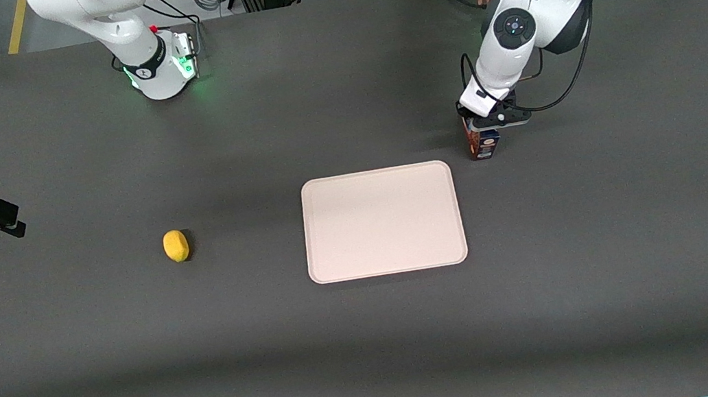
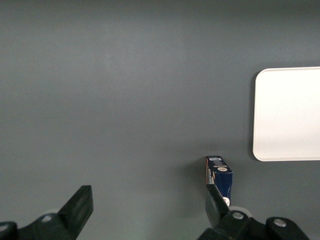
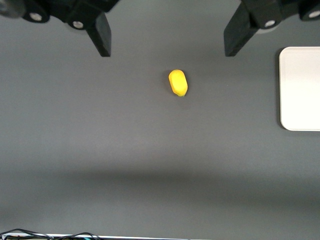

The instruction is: Place cookie box on tray

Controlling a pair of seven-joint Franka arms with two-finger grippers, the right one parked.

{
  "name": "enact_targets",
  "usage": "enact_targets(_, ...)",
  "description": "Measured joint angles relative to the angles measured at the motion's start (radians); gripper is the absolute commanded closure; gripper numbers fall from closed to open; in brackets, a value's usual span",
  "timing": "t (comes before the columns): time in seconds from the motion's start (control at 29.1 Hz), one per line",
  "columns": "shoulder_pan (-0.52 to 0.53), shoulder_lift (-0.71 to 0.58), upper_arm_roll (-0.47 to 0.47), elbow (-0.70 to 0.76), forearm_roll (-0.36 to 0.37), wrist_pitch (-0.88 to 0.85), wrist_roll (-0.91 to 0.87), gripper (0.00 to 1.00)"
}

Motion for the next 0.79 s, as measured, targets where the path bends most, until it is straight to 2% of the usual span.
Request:
enact_targets(0.07, 0.0, 0.015, 0.003, 0.005, 0.005, 0.001, 0.0, 0.84)
enact_targets(0.1, 0.0, 0.02, 0.004, 0.007, 0.006, 0.001, 0.0, 0.79)
enact_targets(0.14, 0.001, 0.027, 0.004, 0.01, 0.008, 0.001, 0.0, 0.7)
enact_targets(0.21, 0.0, 0.036, 0.005, 0.013, 0.012, 0.001, 0.0, 0.33)
enact_targets(0.24, 0.0, 0.04, 0.005, 0.014, 0.015, 0.001, 0.0, 0.21)
enact_targets(0.34, 0.0, 0.048, 0.005, 0.018, 0.032, 0.001, 0.0, 0.0)
enact_targets(0.79, 0.001, 0.051, 0.005, 0.033, 0.064, 0.0, 0.0, 0.0)
